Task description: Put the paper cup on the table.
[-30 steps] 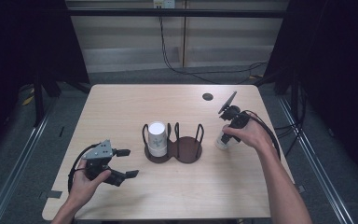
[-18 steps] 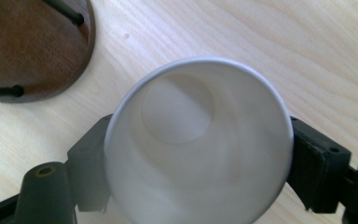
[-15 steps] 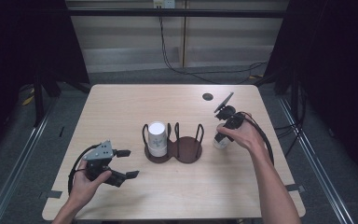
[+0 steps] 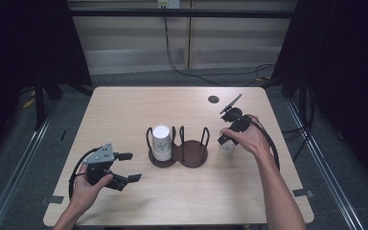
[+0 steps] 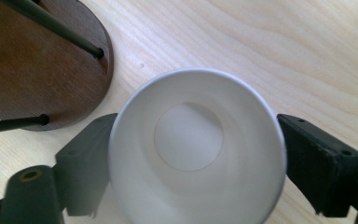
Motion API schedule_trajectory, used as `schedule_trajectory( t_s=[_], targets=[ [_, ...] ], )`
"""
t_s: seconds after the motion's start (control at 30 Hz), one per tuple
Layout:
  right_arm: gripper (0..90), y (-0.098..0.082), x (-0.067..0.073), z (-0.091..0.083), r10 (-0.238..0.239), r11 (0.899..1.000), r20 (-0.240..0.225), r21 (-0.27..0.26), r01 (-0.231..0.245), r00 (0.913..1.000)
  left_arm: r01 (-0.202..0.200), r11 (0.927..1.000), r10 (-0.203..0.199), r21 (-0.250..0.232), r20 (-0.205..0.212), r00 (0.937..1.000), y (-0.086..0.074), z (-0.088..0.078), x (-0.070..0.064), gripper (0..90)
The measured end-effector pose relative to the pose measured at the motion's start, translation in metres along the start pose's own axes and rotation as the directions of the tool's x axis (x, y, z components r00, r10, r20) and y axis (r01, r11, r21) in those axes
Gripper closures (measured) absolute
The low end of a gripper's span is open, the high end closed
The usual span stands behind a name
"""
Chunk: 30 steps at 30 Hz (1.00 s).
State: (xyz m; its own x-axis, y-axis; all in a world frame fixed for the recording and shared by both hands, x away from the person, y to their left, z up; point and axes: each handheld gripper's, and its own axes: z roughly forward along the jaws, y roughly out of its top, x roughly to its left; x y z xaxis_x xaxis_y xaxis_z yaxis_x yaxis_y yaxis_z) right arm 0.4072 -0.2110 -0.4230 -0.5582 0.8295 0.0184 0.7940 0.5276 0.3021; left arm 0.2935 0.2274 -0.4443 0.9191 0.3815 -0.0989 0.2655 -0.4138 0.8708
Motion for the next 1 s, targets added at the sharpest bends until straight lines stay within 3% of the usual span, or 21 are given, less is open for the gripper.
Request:
schedule_trajectory(
  t_s=[0.13,0.47,0.57,0.67,0.9,1.0],
  targets=[
    [15.0,-0.001,-0.001,-0.003,0.009,1.000,-0.006,-0.019,-0.009,0.9999,0.006,1.0000,-0.006,-0.003,-0.014,0.9999,-0.001,-0.003,0.003,16.8],
    [14.4,-0.010,-0.006,-0.010,0.057,0.983,-0.024,-0.176,-0.060,0.9981,0.016,0.9998,-0.016,-0.011,-0.027,0.9995,-0.002,-0.005,0.005,16.8],
    [14.1,-0.013,-0.007,-0.016,0.075,0.969,-0.015,-0.233,-0.077,0.9970,0.026,0.9996,-0.027,-0.013,-0.025,0.9993,-0.003,-0.005,0.006,16.8],
    [14.3,-0.014,-0.006,-0.021,0.094,0.954,-0.057,-0.280,-0.107,0.9939,0.021,0.9998,-0.021,-0.005,-0.022,0.9995,-0.004,-0.005,0.006,16.8],
    [16.2,-0.021,-0.001,-0.029,0.098,0.918,-0.065,-0.380,-0.115,0.9931,0.038,0.9990,-0.039,-0.024,-0.010,0.9992,-0.001,-0.004,0.005,16.8],
    [16.5,-0.027,0.005,-0.029,0.105,0.889,-0.021,-0.445,-0.103,0.9942,0.044,0.9986,-0.044,-0.030,-0.013,0.9990,0.001,-0.006,0.005,16.7]
  ],
)
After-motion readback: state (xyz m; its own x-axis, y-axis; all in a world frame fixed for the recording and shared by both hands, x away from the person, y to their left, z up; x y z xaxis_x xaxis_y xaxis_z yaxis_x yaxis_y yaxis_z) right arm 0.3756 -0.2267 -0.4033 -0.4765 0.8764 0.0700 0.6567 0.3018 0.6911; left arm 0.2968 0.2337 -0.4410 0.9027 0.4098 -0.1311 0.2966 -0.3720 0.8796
